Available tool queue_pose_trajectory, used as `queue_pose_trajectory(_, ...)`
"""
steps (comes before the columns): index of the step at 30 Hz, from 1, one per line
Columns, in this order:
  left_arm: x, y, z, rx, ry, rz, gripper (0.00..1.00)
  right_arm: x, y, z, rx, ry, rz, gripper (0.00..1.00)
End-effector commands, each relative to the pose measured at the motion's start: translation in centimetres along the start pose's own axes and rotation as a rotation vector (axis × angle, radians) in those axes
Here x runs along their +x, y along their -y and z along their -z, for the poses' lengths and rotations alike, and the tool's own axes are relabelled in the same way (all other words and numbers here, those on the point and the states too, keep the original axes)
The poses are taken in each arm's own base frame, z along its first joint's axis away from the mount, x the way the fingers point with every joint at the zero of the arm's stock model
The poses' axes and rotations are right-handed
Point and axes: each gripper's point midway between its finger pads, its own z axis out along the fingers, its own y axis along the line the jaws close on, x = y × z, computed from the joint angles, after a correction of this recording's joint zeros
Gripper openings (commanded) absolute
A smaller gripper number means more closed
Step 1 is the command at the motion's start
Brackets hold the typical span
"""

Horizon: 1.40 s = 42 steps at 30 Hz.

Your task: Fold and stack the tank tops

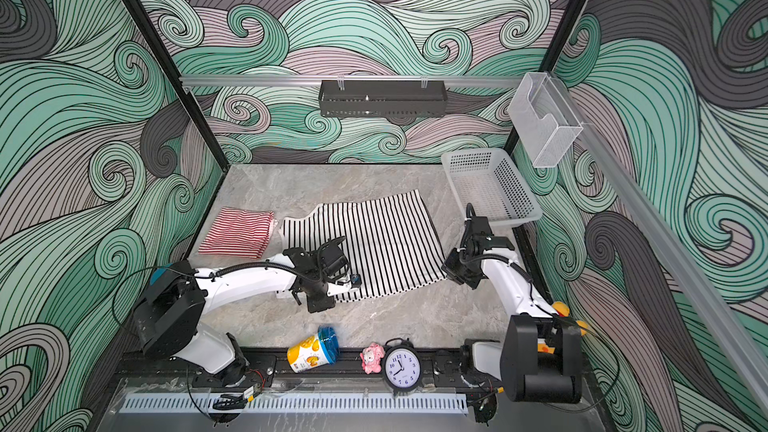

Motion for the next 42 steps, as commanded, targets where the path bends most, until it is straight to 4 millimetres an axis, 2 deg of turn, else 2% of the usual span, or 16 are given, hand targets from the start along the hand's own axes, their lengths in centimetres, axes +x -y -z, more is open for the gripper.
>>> queue_pose_trajectory(1, 0.2, -1.9, 1.1, -0.027, -0.01, 0.011, 0.0, -1.3, -0.6, 0.6, 0.017, 0.005, 0.02, 0.0)
queue_pose_trajectory(11, -0.9, -9.2, 3.9, -0.103, 0.053, 0.116, 0.0, -6.9, -4.3, 0.4, -0.021, 0.018, 0.049, 0.0)
queue_pose_trajectory(19, -1.3, -13.9, 2.4, -0.108, 0.034, 0.187, 0.0, -11.5, -7.5, -2.1, -0.058, -0.013, 0.068, 0.0)
queue_pose_trajectory(24, -1.2, -14.7, 1.1, -0.091, -0.001, 0.199, 0.01, -13.0, -7.9, -3.5, -0.043, -0.023, 0.071, 0.0)
queue_pose_trajectory(29, -0.9, -14.8, -0.1, -0.086, -0.029, 0.214, 0.02, -13.4, -7.8, -5.0, -0.027, -0.049, 0.072, 0.0)
queue_pose_trajectory(33, -0.6, -15.6, -0.7, -0.125, -0.049, 0.234, 0.06, -14.1, -8.1, -5.3, -0.032, -0.031, 0.063, 0.01)
queue_pose_trajectory(35, -0.3, -16.3, -0.8, -0.162, -0.059, 0.257, 0.2, -14.3, -8.5, -5.1, -0.041, -0.023, 0.066, 0.05)
queue_pose_trajectory(37, -0.2, -17.3, -0.3, -0.213, -0.055, 0.286, 0.28, -14.2, -9.1, -4.6, -0.053, -0.013, 0.08, 0.19)
queue_pose_trajectory(40, -0.1, -18.0, 1.3, -0.275, -0.017, 0.33, 0.32, -13.6, -9.9, -3.1, -0.049, 0.028, 0.131, 0.4)
queue_pose_trajectory(42, 0.2, -18.1, 2.5, -0.312, 0.012, 0.353, 0.33, -13.0, -10.5, -2.1, -0.047, 0.057, 0.17, 0.47)
